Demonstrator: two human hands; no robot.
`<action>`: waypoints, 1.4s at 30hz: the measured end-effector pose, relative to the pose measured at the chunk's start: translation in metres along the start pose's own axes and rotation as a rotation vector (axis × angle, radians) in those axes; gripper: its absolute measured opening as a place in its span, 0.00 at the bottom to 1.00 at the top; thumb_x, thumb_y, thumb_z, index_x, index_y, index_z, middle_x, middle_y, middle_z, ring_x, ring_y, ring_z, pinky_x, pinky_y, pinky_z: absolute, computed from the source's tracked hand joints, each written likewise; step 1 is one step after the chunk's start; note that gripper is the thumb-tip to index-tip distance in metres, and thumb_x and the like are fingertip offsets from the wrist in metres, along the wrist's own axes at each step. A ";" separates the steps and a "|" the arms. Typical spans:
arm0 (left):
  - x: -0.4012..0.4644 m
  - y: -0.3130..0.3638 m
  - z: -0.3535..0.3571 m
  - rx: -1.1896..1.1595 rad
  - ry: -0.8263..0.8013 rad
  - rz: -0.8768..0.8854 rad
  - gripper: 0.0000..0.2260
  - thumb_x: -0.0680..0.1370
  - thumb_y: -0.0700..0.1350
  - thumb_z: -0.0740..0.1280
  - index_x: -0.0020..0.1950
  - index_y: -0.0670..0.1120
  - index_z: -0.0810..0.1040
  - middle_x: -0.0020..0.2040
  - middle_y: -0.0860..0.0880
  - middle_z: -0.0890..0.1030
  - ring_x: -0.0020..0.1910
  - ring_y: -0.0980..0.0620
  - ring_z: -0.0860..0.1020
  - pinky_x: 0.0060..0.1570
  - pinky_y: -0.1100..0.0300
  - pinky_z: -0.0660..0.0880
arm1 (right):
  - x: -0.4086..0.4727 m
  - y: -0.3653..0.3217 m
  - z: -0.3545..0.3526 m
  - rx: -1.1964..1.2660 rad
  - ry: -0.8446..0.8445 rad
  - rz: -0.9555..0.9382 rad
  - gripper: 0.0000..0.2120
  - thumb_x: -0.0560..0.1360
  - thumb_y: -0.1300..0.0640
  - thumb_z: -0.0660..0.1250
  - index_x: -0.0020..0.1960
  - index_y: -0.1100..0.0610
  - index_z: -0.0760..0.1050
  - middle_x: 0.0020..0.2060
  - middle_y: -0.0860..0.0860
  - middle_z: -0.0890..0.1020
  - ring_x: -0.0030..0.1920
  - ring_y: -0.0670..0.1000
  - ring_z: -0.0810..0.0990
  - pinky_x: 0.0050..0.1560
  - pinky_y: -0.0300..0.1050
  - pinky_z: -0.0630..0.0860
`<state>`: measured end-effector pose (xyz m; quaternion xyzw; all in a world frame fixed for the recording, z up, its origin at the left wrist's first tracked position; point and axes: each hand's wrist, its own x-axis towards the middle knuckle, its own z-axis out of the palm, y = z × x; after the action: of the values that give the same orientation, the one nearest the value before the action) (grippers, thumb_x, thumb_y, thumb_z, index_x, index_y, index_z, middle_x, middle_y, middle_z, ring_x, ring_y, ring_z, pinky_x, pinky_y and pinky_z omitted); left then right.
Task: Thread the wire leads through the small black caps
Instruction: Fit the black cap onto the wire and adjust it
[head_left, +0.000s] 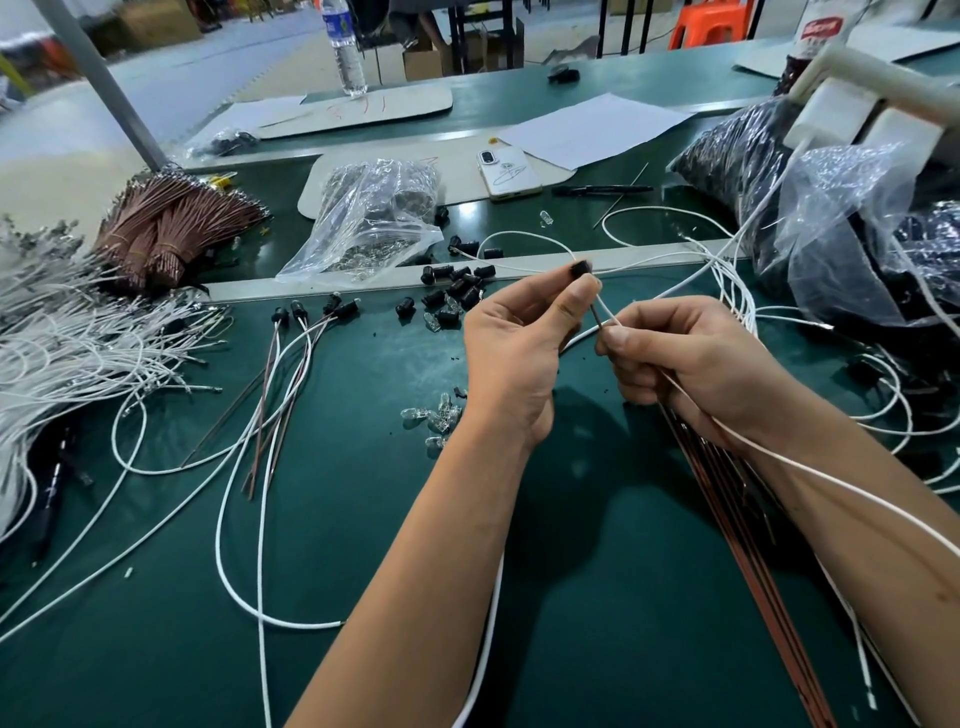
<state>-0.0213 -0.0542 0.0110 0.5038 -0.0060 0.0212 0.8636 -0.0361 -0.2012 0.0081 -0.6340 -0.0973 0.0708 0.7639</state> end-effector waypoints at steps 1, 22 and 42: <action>0.000 0.000 0.000 -0.002 0.001 -0.001 0.06 0.75 0.32 0.72 0.50 0.38 0.84 0.43 0.47 0.86 0.39 0.58 0.81 0.43 0.65 0.77 | 0.000 0.000 0.000 -0.004 0.001 0.002 0.08 0.71 0.60 0.70 0.40 0.66 0.78 0.26 0.53 0.68 0.29 0.50 0.62 0.27 0.40 0.64; 0.003 0.010 -0.011 0.122 -0.253 0.166 0.09 0.74 0.27 0.70 0.51 0.36 0.85 0.44 0.45 0.85 0.44 0.52 0.82 0.49 0.60 0.80 | 0.001 0.008 -0.007 -0.278 0.078 -0.153 0.11 0.73 0.51 0.74 0.48 0.59 0.85 0.37 0.58 0.85 0.36 0.53 0.82 0.40 0.48 0.84; 0.001 0.020 -0.016 0.015 -0.565 0.230 0.15 0.71 0.24 0.68 0.49 0.40 0.85 0.49 0.40 0.79 0.50 0.47 0.77 0.53 0.57 0.75 | 0.005 0.007 -0.007 -0.335 0.101 -0.523 0.04 0.73 0.62 0.77 0.46 0.54 0.85 0.40 0.50 0.83 0.40 0.49 0.80 0.40 0.44 0.75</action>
<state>-0.0212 -0.0308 0.0206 0.4919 -0.3028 -0.0219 0.8160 -0.0292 -0.2050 0.0008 -0.7073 -0.2293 -0.1766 0.6450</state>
